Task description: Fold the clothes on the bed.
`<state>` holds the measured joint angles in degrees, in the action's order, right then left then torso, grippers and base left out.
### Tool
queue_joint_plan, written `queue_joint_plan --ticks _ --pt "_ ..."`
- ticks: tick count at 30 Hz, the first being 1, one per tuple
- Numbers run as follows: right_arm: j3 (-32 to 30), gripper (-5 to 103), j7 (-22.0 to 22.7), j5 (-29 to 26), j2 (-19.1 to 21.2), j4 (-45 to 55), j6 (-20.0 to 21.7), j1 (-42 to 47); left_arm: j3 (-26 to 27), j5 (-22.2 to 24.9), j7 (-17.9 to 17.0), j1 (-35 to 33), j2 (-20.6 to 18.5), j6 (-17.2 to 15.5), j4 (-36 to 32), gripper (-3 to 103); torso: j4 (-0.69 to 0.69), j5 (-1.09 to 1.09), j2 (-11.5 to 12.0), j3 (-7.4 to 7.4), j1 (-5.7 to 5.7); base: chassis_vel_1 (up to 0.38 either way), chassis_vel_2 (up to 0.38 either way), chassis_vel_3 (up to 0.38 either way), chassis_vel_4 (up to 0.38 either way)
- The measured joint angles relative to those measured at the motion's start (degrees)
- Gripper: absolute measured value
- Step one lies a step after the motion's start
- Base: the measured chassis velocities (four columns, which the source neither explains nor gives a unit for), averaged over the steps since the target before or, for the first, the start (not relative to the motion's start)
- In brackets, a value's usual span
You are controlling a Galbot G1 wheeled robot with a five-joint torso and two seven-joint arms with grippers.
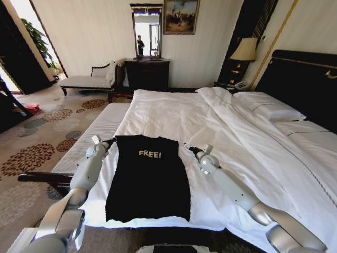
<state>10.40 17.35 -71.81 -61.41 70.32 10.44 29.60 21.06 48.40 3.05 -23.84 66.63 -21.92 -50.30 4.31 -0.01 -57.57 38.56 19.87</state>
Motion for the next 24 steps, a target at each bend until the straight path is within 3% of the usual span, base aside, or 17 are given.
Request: queue_joint_plan --ticks 10,24 --pt "2.3 100 -6.0 -0.8 -10.0 -14.3 0.8 -6.5 0.0 -0.8 -0.2 -0.7 1.2 0.2 -1.0 0 0.0 0.0 0.0 0.0 0.01 0.0 0.0 0.0 0.0" --pt "-1.7 103 -9.5 -1.3 -14.4 -21.7 -0.3 -9.7 -0.7 -1.4 0.3 -0.4 1.6 0.4 -2.5 0 0.0 0.01 0.0 0.0 0.0 0.0 0.0 0.0 0.0"
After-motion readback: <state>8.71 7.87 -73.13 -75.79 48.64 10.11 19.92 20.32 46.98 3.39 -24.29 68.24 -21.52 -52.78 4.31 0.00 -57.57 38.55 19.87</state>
